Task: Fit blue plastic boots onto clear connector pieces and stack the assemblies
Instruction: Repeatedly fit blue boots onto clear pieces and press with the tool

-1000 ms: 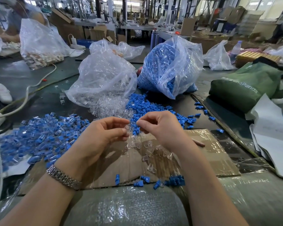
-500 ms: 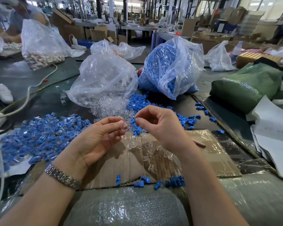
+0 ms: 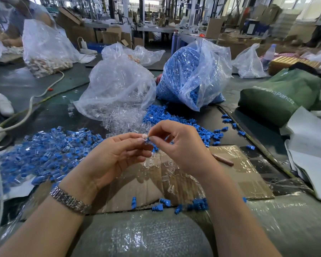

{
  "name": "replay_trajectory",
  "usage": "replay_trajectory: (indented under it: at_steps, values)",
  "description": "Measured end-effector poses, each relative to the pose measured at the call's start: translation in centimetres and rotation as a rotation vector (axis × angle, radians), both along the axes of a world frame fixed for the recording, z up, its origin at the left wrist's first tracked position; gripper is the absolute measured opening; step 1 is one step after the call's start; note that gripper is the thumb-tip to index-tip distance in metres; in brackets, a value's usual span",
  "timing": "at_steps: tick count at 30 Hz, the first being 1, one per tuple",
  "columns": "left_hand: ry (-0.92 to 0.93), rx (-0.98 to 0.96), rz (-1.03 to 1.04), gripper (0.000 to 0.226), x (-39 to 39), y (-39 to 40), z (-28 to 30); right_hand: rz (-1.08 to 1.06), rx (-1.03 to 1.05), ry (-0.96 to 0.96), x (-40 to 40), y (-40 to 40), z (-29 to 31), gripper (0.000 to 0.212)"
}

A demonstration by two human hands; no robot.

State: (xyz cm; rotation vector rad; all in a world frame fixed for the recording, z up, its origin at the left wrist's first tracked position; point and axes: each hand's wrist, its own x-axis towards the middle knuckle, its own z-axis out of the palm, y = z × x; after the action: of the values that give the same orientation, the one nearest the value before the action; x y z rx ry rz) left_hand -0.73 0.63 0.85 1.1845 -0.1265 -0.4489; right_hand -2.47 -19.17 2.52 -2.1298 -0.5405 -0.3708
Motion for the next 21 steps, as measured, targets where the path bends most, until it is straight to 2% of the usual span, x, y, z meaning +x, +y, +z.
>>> replay_trajectory:
  at_steps: [10, 17, 21]
  values:
    - [-0.172, 0.115, 0.055, 0.023, -0.23, 0.22, 0.09, -0.007, -0.148, 0.000, -0.68, 0.33, 0.54, 0.005]
    - [-0.219, 0.172, 0.075, 0.021, -0.37, -0.03, 0.17, -0.028, -0.205, -0.031, -0.70, 0.43, 0.49, 0.005]
    - [-0.200, 0.147, 0.055, 0.023, -0.22, 0.24, -0.06, -0.018, -0.075, 0.107, -0.65, -0.32, 0.68, 0.014]
